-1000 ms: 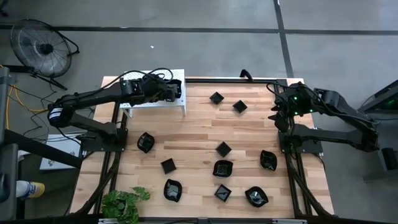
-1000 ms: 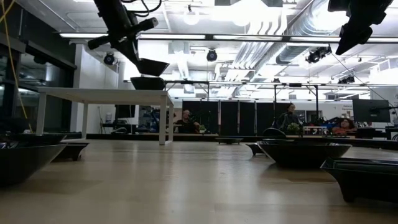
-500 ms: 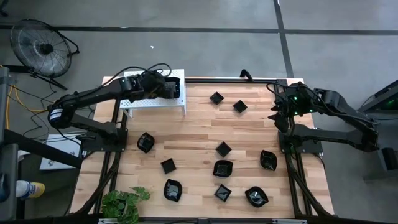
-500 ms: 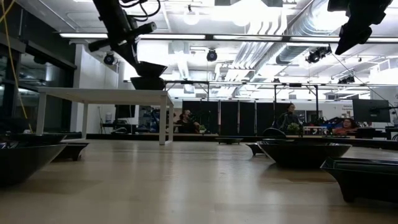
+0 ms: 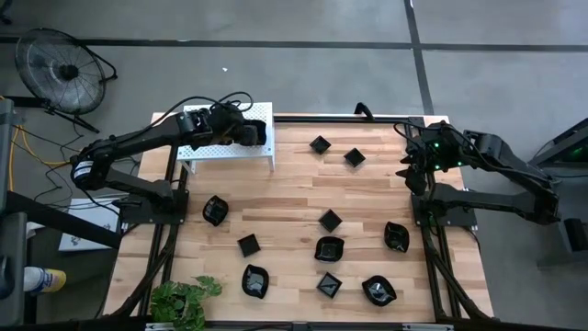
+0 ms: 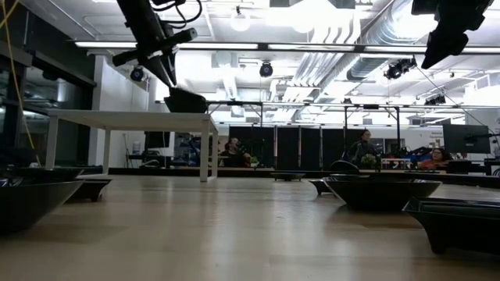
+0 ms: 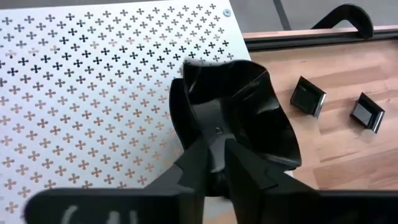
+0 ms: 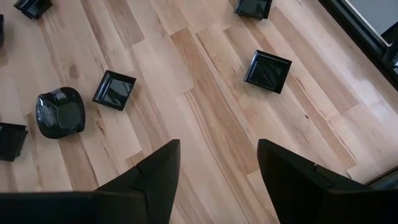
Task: Pick & Place Mini shaped plates
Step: Stack the black distorted square plate on top of the black distorted square plate on the shelf, then put the black leaf-shaped plate on the shelf
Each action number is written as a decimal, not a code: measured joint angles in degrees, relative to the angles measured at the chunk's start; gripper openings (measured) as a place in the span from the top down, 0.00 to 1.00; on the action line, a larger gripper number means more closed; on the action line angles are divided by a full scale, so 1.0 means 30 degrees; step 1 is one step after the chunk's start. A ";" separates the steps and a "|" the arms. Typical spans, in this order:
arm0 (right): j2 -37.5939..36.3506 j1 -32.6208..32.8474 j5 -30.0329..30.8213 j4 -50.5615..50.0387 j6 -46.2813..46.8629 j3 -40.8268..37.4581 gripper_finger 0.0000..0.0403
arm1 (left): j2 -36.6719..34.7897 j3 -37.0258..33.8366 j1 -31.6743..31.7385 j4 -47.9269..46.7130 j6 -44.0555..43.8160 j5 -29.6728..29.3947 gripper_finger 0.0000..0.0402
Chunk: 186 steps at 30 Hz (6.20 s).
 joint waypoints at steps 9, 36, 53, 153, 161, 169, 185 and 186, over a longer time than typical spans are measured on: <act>0.0005 0.0000 -0.0022 -0.0007 0.0036 0.0000 0.48 | -0.0008 0.0000 0.0000 0.0000 0.0392 -0.0045 0.75; 0.0000 0.0000 0.0095 0.1366 0.4562 0.0000 0.48 | -0.3206 0.0015 -0.2875 0.3201 1.0691 -0.0217 0.75; -0.0657 0.2342 0.0080 0.6013 0.8900 0.0000 0.48 | -0.6063 0.0015 -0.7454 0.1897 1.3365 -0.2821 0.75; 0.9027 2.1704 0.7710 1.1513 1.4826 0.0007 0.48 | 0.7198 -0.5639 -1.5504 -0.2764 -1.4092 0.2147 0.75; 0.9020 2.1704 0.7384 1.1346 1.4688 0.0007 0.48 | 0.7916 -0.5646 -1.5504 -0.3035 -1.3753 0.2457 0.75; 0.9020 2.1704 0.7034 1.1147 1.4688 0.0007 0.48 | 0.8367 -0.5650 -1.5504 -0.3149 -1.2989 0.2956 0.75; 0.9020 2.1719 0.6856 1.1118 1.4826 0.0007 0.48 | 0.8357 -0.5654 -1.5511 -0.3606 -1.2498 0.3541 0.81; 0.9020 2.1719 0.6856 1.1123 1.4826 0.0007 0.48 | 0.8357 -0.5654 -1.5511 -0.3599 -1.2478 0.3541 0.83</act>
